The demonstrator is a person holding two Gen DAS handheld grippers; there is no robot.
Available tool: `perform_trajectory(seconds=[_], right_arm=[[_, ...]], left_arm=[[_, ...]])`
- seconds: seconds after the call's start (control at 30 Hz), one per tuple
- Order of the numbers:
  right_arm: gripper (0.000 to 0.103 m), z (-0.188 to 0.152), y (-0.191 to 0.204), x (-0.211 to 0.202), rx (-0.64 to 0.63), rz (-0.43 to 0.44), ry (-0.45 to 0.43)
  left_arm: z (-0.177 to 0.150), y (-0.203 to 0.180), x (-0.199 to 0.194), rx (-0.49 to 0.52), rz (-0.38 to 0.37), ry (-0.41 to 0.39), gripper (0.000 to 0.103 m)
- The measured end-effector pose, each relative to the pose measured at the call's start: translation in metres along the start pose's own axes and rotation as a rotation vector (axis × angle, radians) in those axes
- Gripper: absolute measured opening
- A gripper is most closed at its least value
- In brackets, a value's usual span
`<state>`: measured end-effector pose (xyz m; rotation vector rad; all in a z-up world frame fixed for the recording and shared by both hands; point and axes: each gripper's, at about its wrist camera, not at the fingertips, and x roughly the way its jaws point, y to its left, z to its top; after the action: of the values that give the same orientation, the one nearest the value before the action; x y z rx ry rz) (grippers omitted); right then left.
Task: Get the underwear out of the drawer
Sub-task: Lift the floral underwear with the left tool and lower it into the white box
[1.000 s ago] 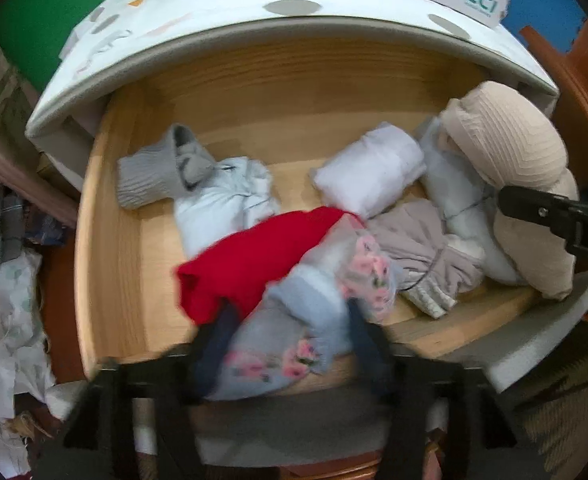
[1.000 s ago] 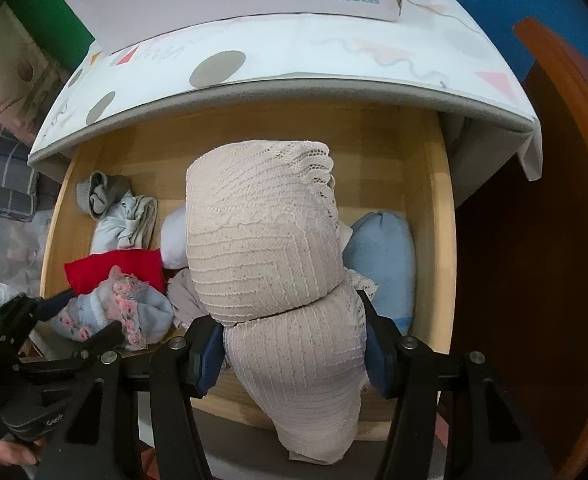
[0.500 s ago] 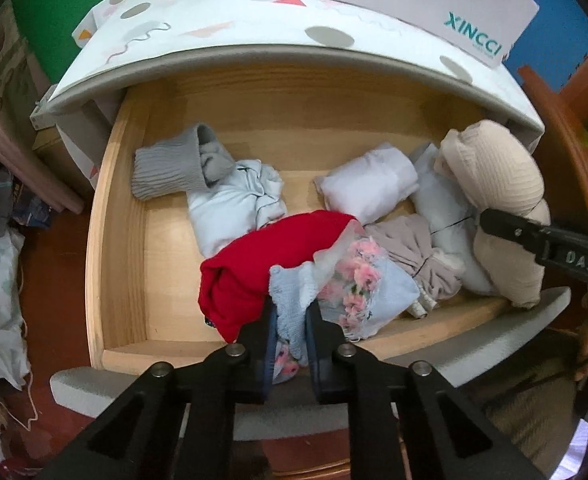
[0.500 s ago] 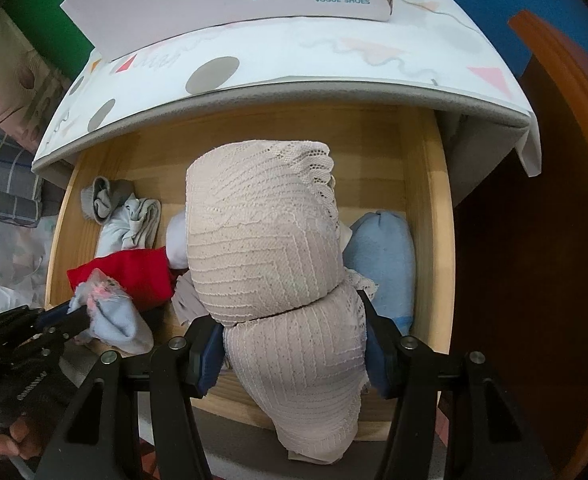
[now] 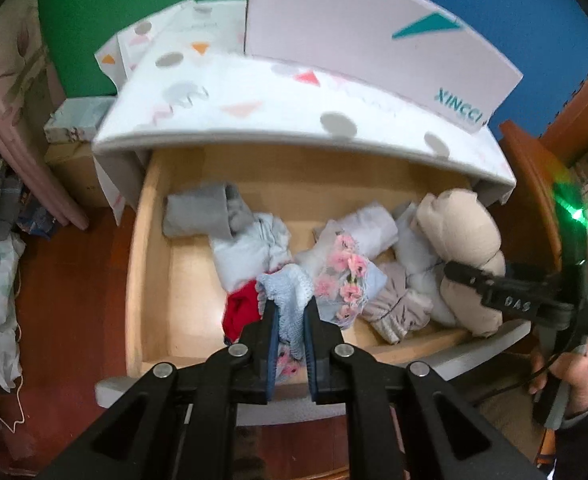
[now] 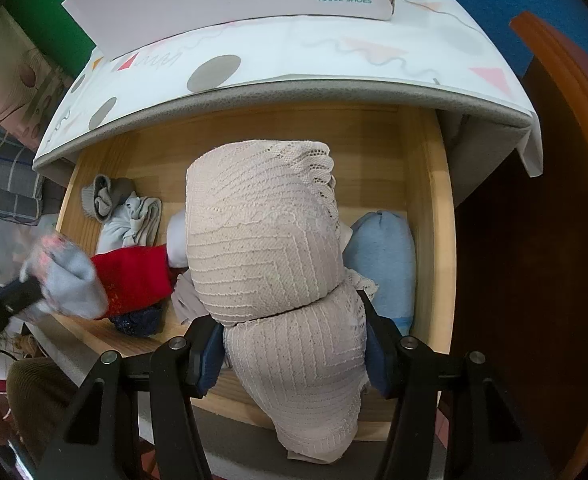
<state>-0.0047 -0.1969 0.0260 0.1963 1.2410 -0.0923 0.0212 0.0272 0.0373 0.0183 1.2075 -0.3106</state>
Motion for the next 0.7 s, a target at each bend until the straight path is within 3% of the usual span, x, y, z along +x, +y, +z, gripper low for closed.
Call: perform_trajectory(seconds=[0.4, 0.7], right_arm=[[0.055, 0.001, -0.001, 0.000, -0.001, -0.008, 0.008], [0.054, 0.001, -0.001, 0.006, 0.035, -0.053, 0.019]], left_arm=[[0.059, 0.005, -0.075, 0.019, 0.022, -0.180, 0.011], [0.104, 0.006, -0.113, 0.018, 0.058, -0.273, 0.011]])
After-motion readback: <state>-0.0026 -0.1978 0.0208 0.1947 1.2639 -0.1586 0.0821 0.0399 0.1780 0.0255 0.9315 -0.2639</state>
